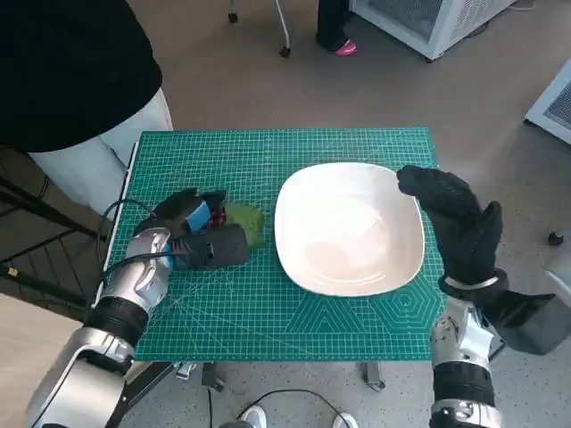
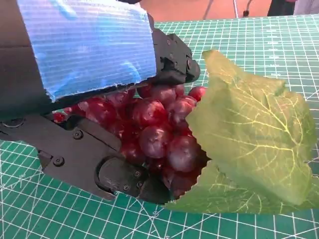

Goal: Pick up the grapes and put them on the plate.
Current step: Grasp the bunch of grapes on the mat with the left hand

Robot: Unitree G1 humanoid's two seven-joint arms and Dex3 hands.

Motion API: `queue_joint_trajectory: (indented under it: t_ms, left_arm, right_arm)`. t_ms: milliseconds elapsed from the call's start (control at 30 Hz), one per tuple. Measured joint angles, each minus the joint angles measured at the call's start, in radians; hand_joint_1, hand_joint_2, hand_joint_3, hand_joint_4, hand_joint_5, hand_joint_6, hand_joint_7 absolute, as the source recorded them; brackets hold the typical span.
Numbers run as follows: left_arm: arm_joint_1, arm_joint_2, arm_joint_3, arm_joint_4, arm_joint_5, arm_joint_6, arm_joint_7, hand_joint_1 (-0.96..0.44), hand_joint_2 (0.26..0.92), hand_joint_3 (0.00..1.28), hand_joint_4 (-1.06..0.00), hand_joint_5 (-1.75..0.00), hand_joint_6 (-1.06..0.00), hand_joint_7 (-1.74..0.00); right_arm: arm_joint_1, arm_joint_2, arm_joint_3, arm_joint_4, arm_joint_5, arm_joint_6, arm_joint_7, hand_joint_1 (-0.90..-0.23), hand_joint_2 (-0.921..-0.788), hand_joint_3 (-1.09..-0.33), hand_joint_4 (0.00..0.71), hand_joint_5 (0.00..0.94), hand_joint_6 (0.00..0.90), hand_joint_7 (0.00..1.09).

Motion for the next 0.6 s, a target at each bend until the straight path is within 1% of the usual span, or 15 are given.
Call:
queue_joint_trajectory:
  t_ms: [100, 167, 200, 267, 300, 333, 367, 400, 433, 467, 500, 533, 600]
  left_arm:
    - [-0.005, -0.002, 0.001, 0.011, -0.006, -0.001, 0.000, -0.32, 0.771, 0.00, -0.23, 0.00, -0.41, -0.02]
    - [-0.009, -0.003, 0.001, 0.022, -0.012, -0.002, 0.000, -0.29, 0.771, 0.00, -0.25, -0.01, -0.44, -0.03]
    - [-0.011, -0.003, 0.001, 0.025, -0.015, -0.003, 0.001, -0.27, 0.772, 0.00, -0.28, -0.01, -0.47, -0.04]
    - [-0.012, -0.003, 0.000, 0.029, -0.019, -0.004, 0.002, -0.20, 0.781, 0.00, -0.41, -0.05, -0.55, -0.05]
    - [-0.012, -0.003, -0.001, 0.030, -0.019, -0.006, 0.003, -0.13, 0.797, 0.01, -0.49, -0.17, -0.60, -0.06]
    - [-0.013, -0.003, -0.002, 0.031, -0.019, -0.008, 0.006, -0.04, 0.820, 0.01, -0.56, -0.35, -0.67, -0.07]
    - [-0.013, -0.003, -0.004, 0.032, -0.019, -0.011, 0.011, 0.06, 0.843, 0.02, -0.61, -0.54, -0.72, -0.08]
    - [-0.013, -0.003, -0.007, 0.034, -0.018, -0.015, 0.019, 0.13, 0.869, 0.03, -0.64, -0.77, -0.74, -0.17]
    - [-0.013, -0.003, -0.010, 0.036, -0.015, -0.019, 0.029, 0.14, 0.886, 0.04, -0.66, -0.92, -0.74, -0.31]
    - [-0.014, -0.003, -0.016, 0.039, -0.010, -0.022, 0.040, 0.12, 0.895, 0.05, -0.66, -1.02, -0.72, -0.47]
    - [-0.014, -0.003, -0.022, 0.042, -0.003, -0.026, 0.054, 0.08, 0.904, 0.06, -0.67, -1.11, -0.68, -0.67]
    - [-0.015, -0.003, -0.030, 0.046, 0.005, -0.029, 0.068, 0.05, 0.909, 0.07, -0.66, -1.16, -0.66, -0.81]
    - [-0.017, -0.003, -0.044, 0.053, 0.021, -0.035, 0.095, 0.03, 0.915, 0.09, -0.65, -1.20, -0.63, -0.99]
  right_arm:
    - [0.002, 0.000, 0.000, -0.004, 0.000, 0.002, 0.000, -0.370, -0.921, -0.541, 0.566, 0.000, 0.490, 0.00]
    - [0.003, 0.000, 0.000, -0.008, 0.000, 0.004, 0.000, -0.370, -0.921, -0.541, 0.566, 0.000, 0.490, 0.00]
    - [0.004, 0.000, 0.001, -0.010, 0.000, 0.005, 0.000, -0.370, -0.921, -0.541, 0.567, 0.000, 0.490, 0.00]
    - [0.005, 0.000, 0.001, -0.013, 0.000, 0.005, 0.000, -0.370, -0.921, -0.541, 0.567, 0.000, 0.490, 0.00]
    - [0.006, 0.000, 0.001, -0.015, 0.000, 0.005, 0.000, -0.370, -0.921, -0.540, 0.567, 0.000, 0.490, 0.00]
    - [0.007, 0.000, 0.001, -0.016, 0.000, 0.005, 0.000, -0.370, -0.921, -0.540, 0.567, 0.000, 0.491, 0.00]
    - [0.007, 0.000, 0.001, -0.017, 0.000, 0.005, 0.000, -0.370, -0.921, -0.540, 0.567, 0.000, 0.491, 0.00]
    - [0.007, 0.000, 0.001, -0.017, 0.000, 0.005, 0.000, -0.369, -0.921, -0.540, 0.567, 0.000, 0.491, 0.00]
    - [0.008, 0.000, 0.001, -0.018, 0.000, 0.005, 0.000, -0.369, -0.921, -0.540, 0.567, 0.000, 0.491, 0.00]
    - [0.008, 0.000, 0.001, -0.018, 0.000, 0.005, 0.000, -0.369, -0.921, -0.540, 0.567, 0.000, 0.491, 0.00]
    - [0.008, 0.000, 0.001, -0.018, 0.000, 0.005, 0.000, -0.369, -0.921, -0.540, 0.567, 0.000, 0.491, 0.00]
    - [0.008, 0.000, 0.001, -0.018, 0.000, 0.005, 0.000, -0.368, -0.921, -0.540, 0.567, 0.000, 0.491, 0.00]
    - [0.008, 0.000, 0.001, -0.018, 0.000, 0.005, 0.000, -0.368, -0.921, -0.540, 0.567, 0.000, 0.490, 0.00]
